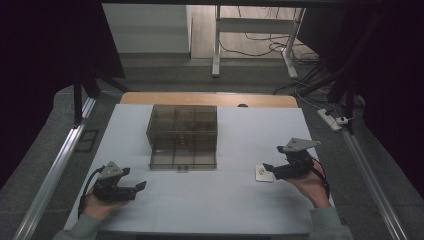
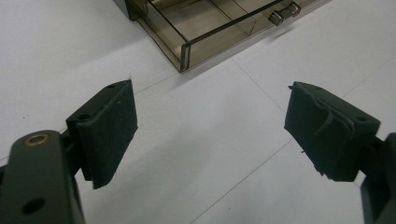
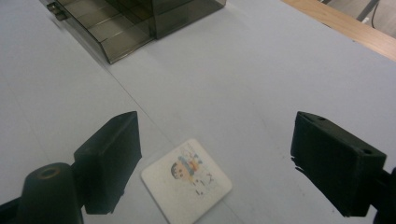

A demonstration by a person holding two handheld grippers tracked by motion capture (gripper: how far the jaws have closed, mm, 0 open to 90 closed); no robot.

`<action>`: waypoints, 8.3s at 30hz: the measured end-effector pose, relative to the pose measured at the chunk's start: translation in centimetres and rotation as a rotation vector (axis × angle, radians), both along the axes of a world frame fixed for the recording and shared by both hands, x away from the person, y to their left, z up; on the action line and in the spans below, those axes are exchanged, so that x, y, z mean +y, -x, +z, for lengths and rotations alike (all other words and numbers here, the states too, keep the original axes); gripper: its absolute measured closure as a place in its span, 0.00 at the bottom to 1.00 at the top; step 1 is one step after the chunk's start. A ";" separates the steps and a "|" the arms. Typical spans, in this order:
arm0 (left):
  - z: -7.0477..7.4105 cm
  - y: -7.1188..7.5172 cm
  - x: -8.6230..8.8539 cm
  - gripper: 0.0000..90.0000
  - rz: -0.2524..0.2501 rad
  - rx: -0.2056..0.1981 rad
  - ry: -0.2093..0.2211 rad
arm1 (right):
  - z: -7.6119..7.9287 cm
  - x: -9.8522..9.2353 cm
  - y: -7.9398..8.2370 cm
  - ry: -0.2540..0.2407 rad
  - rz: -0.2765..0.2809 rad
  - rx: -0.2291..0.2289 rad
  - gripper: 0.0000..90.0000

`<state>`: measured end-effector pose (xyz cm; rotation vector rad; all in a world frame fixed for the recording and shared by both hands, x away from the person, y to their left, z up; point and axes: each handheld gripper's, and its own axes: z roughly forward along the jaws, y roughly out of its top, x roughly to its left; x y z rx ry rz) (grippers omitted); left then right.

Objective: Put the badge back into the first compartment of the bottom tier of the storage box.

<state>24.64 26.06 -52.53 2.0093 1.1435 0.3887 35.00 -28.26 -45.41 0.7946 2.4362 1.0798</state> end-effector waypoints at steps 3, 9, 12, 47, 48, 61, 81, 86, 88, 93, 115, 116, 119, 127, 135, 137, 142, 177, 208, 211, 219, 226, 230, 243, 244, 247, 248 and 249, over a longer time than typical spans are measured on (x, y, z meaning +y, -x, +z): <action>0.0 0.0 0.0 0.18 0.000 -0.002 0.000 | -0.1 0.4 -0.3 0.013 0.014 0.011 0.18; 0.0 -0.1 -0.1 0.19 -0.003 -0.003 -0.006 | -0.3 0.2 -0.5 0.037 0.035 0.024 0.18; 0.0 -0.1 -0.2 0.19 -0.005 -0.004 -0.007 | -0.4 0.2 -0.5 0.048 0.049 0.048 0.18; -0.2 -0.2 0.1 0.19 -0.002 0.000 -0.014 | -3.5 2.0 -1.8 0.258 0.147 0.182 0.17; -0.2 -0.2 0.1 0.19 -0.002 0.000 -0.014 | -3.6 2.0 -1.8 0.263 0.149 0.187 0.17; -0.2 -0.3 0.1 0.19 -0.003 0.000 -0.018 | -4.9 3.3 -2.6 0.304 0.197 0.226 0.18; -0.2 -0.2 0.1 0.19 -0.003 -0.003 -0.021 | -5.0 2.9 -2.7 0.319 0.208 0.250 0.37; -0.2 -0.2 0.1 0.19 -0.004 -0.003 -0.021 | -4.9 3.0 -2.6 0.321 0.209 0.238 0.37; -0.2 -0.2 0.1 0.19 -0.004 -0.003 -0.022 | -4.9 2.9 -2.5 0.320 0.207 0.234 0.37; -0.2 -0.2 0.1 0.19 -0.002 -0.004 -0.020 | -4.4 2.5 -2.4 0.269 0.200 0.232 0.37; -0.3 -0.2 0.2 0.19 0.001 -0.002 -0.017 | -1.9 2.0 -1.9 0.047 0.187 0.129 0.37; -0.3 -0.2 0.2 0.19 0.001 -0.002 -0.017 | -1.9 2.0 -1.9 0.047 0.187 0.129 0.37; -0.3 -0.2 0.2 0.19 0.001 -0.002 -0.016 | -1.6 1.9 -1.8 0.003 0.186 0.116 0.37; -0.3 -0.2 0.2 0.19 0.001 -0.003 -0.014 | -0.6 1.9 -1.4 -0.076 0.183 0.067 0.37; -0.2 -0.2 0.2 0.19 0.002 -0.004 -0.012 | 0.1 2.5 -1.0 -0.096 0.185 0.034 0.37; -0.2 -0.2 0.2 0.19 0.003 -0.005 -0.012 | 0.3 2.6 -0.9 -0.101 0.188 0.024 0.37; -0.2 -0.2 0.3 0.19 0.004 -0.004 -0.011 | 0.7 3.2 -0.6 -0.124 0.194 0.006 0.37; -0.1 -0.1 0.3 0.19 0.002 -0.010 -0.011 | 0.7 7.9 -0.5 -0.142 0.265 -0.004 0.37; -0.1 -0.1 0.3 0.19 0.000 -0.009 -0.009 | 1.1 11.0 -0.7 -0.170 0.299 -0.015 0.37; -0.1 0.0 0.3 0.19 0.000 -0.011 -0.008 | 1.1 11.1 -0.7 -0.170 0.301 -0.016 0.37; -0.1 -0.1 0.3 0.19 0.004 -0.011 -0.007 | 1.3 11.8 -0.7 -0.176 0.310 -0.023 0.37; 0.0 0.0 0.3 0.19 0.003 -0.012 -0.005 | 1.4 12.9 -0.9 -0.181 0.326 -0.028 0.37; 0.0 -0.1 0.3 0.19 0.004 -0.012 -0.005 | 1.3 13.6 -0.8 -0.180 0.334 -0.021 0.37; 0.0 -0.1 0.4 0.19 0.004 -0.013 -0.003 | 1.3 15.1 -0.9 -0.196 0.352 -0.008 0.37; 0.0 -0.1 0.4 0.19 0.004 -0.013 -0.003 | 1.3 15.1 -1.0 -0.192 0.353 -0.007 0.37; 0.0 -0.1 0.4 0.19 0.005 -0.012 -0.002 | 1.2 15.5 -1.1 -0.193 0.354 0.000 0.37; 0.0 -0.1 0.4 0.19 0.005 -0.011 -0.002 | 1.2 15.5 -1.1 -0.193 0.354 0.000 0.37; 0.0 -0.1 0.4 0.19 0.004 -0.011 -0.002 | 1.2 15.6 -1.1 -0.190 0.355 0.002 0.37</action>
